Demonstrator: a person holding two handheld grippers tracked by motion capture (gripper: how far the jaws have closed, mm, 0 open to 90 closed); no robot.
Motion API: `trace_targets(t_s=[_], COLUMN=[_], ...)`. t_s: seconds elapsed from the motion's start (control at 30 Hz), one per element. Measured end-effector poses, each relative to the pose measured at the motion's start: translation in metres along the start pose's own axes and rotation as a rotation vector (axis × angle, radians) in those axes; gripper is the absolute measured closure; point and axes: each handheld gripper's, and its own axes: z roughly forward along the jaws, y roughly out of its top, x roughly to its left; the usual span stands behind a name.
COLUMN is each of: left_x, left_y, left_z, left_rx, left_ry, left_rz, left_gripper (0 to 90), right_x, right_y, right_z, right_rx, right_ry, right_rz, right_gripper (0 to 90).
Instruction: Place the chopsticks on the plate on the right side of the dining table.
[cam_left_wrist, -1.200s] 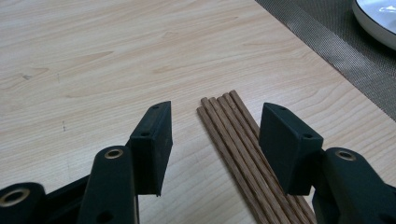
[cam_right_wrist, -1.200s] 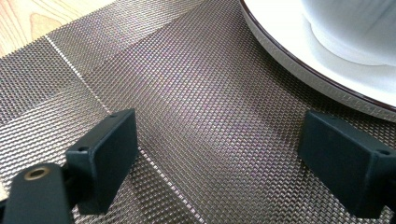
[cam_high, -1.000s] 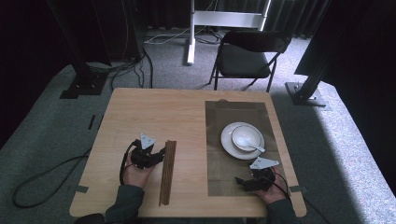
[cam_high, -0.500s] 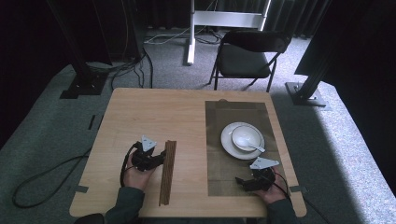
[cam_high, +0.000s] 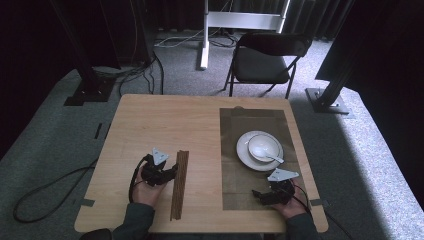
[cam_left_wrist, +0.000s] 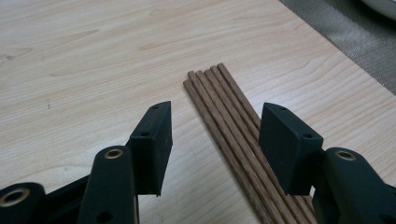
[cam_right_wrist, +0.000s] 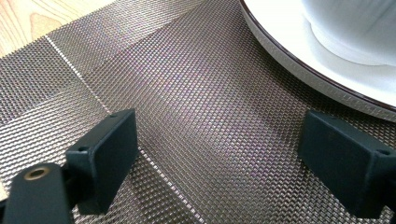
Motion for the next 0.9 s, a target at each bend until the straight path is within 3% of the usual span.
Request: trace_targets(t_s=[0.57, 0.9], left_x=[-0.0079, -0.0104], left_y=[-0.0050, -0.0092], left_z=[-0.0029, -0.0078], left_rx=[0.030, 0.046], left_ry=[-0.017, -0.034], left_rz=[0.034, 0.018], left_gripper=[48.9, 52.3], right_x=[0.0000, 0.0000], right_y=[0.0000, 0.0000], right_z=[0.0000, 0.0000], right_rx=[0.000, 0.000], right_ry=[0.000, 0.000], right_rz=[0.001, 0.000], right_gripper=[11.5, 11.6])
